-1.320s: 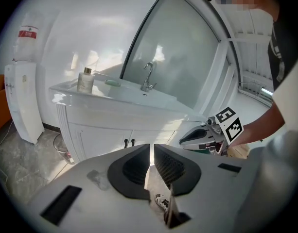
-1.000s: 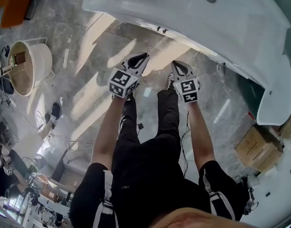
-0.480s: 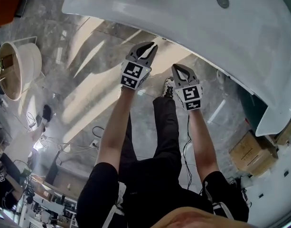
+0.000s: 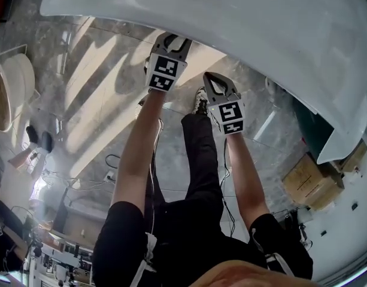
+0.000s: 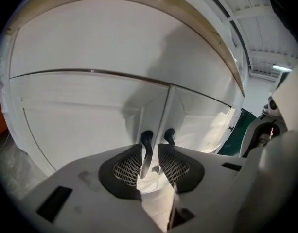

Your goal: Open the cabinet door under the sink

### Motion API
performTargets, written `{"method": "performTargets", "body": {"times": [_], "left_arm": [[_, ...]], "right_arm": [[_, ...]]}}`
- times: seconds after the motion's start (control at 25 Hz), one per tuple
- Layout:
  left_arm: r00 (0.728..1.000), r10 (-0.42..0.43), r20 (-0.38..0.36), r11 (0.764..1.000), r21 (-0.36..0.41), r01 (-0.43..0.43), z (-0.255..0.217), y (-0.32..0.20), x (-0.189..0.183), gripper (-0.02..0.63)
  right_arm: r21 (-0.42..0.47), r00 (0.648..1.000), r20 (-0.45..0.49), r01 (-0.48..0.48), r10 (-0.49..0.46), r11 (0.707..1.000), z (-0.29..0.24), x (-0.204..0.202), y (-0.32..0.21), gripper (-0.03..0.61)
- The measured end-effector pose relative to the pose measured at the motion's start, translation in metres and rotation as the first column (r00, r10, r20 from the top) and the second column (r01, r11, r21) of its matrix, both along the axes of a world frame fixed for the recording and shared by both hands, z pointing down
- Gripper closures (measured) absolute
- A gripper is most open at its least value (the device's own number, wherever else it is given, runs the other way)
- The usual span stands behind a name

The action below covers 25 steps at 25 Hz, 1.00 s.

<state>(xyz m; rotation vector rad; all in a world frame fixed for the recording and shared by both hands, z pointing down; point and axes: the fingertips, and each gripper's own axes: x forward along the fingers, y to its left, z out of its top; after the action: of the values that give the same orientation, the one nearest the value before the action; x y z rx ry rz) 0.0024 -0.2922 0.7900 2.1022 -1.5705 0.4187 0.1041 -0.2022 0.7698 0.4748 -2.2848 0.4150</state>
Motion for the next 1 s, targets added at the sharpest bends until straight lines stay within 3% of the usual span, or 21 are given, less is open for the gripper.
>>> {"method": "performTargets", "body": {"times": [0.16, 0.32, 0.68, 1.0], "left_arm": [[0.995, -0.053, 0.085, 0.998, 0.026, 0.051, 0.004, -0.009, -0.006, 0.529], [0.99, -0.086, 0.112, 0.996, 0.049, 0.08, 0.007, -0.008, -0.007, 0.54], [0.99, -0.102, 0.096, 0.993, 0.066, 0.095, 0.004, 0.0, -0.008, 0.568], [0.993, -0.035, 0.109, 0.998, 0.056, 0.029, 0.0, 0.033, -0.004, 0.571]], "right_arm": [[-0.026, 1.0, -0.006, -0.014, 0.014, 1.0, 0.009, 0.004, 0.005, 0.52], [-0.035, 1.0, -0.006, -0.007, 0.007, 0.999, 0.013, 0.004, 0.01, 0.52], [-0.038, 1.0, -0.002, -0.008, 0.008, 0.999, 0.02, 0.0, 0.013, 0.52], [-0.034, 1.0, 0.003, -0.017, 0.017, 0.999, 0.026, -0.011, 0.029, 0.52]]}}
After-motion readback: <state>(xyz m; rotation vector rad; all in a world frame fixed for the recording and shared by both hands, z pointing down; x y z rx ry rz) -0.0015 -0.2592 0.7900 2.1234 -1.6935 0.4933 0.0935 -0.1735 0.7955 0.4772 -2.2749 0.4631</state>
